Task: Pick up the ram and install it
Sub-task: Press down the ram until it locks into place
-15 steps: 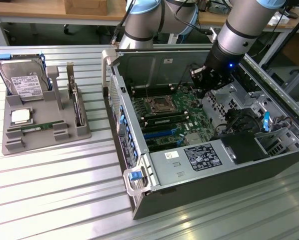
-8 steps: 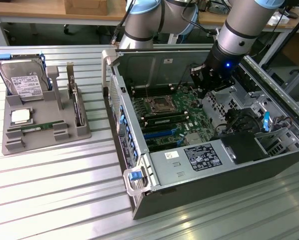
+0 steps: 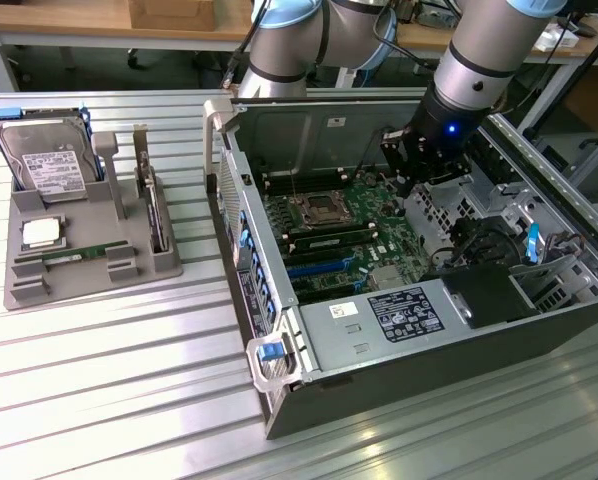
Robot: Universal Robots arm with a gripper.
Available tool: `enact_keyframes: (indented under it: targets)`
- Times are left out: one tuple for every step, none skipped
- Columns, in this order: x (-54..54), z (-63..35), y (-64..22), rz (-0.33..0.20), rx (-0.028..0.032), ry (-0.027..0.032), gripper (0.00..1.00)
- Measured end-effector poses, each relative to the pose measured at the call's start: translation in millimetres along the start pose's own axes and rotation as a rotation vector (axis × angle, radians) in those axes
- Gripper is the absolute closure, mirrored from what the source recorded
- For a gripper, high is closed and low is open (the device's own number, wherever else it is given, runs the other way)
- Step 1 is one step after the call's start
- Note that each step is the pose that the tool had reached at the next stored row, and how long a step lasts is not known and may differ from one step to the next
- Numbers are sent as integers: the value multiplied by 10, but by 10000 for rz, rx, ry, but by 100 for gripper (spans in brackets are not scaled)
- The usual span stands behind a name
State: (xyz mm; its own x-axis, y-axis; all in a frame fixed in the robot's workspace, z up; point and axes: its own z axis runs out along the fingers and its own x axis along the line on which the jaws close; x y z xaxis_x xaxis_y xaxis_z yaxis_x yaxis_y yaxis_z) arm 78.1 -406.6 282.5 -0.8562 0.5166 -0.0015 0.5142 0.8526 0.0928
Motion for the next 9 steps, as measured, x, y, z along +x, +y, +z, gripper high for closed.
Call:
enact_keyframes:
  targets:
    - [0,1,0,246,0,-23,89]
    - [0,1,0,530,1,-49,89]
    - [0,1,0,655,1,-61,89]
    - [0,2,0,847,1,-79,89]
    - [0,2,0,1068,2,-100,89]
    - [0,3,0,1351,2,-126,89]
    - [0,3,0,1722,3,-160,89]
    - [0,4,0,2002,4,-187,89]
    - [0,4,0,2245,4,-210,89]
